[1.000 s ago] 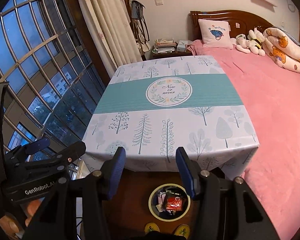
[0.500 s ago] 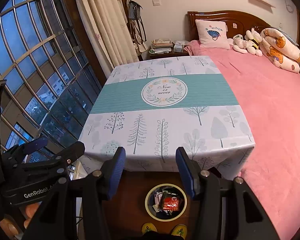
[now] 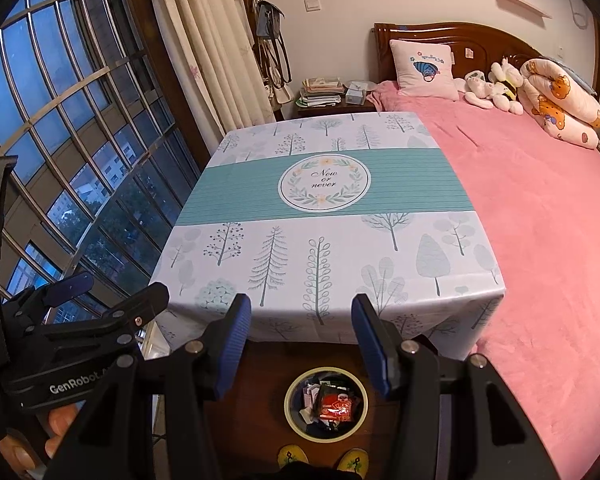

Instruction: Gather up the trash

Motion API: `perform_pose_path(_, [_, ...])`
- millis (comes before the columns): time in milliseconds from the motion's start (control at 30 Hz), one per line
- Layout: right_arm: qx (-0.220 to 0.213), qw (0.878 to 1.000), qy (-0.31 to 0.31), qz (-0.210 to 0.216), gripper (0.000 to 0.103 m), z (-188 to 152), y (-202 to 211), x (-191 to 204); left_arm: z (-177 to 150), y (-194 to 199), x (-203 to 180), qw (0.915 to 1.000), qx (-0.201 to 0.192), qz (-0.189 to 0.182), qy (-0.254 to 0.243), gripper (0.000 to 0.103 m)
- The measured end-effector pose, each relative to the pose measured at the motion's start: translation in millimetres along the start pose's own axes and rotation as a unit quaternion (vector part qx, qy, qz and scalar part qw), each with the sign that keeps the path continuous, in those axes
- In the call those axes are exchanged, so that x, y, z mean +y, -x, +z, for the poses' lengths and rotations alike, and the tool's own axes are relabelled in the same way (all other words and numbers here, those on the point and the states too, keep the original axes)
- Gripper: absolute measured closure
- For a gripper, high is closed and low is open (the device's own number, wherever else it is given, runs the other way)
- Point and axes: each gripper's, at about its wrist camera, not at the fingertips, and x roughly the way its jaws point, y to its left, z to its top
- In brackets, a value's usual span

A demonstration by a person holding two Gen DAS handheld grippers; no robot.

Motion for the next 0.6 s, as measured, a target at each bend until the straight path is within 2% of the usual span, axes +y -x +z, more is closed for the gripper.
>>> perform_pose_path(600, [-0.003,1.0,0.001,0.0,0.05,1.3,0.5,-4.4,0.8,-2.4,0.0,1.0,0.0,0.001,-0.008,0.001])
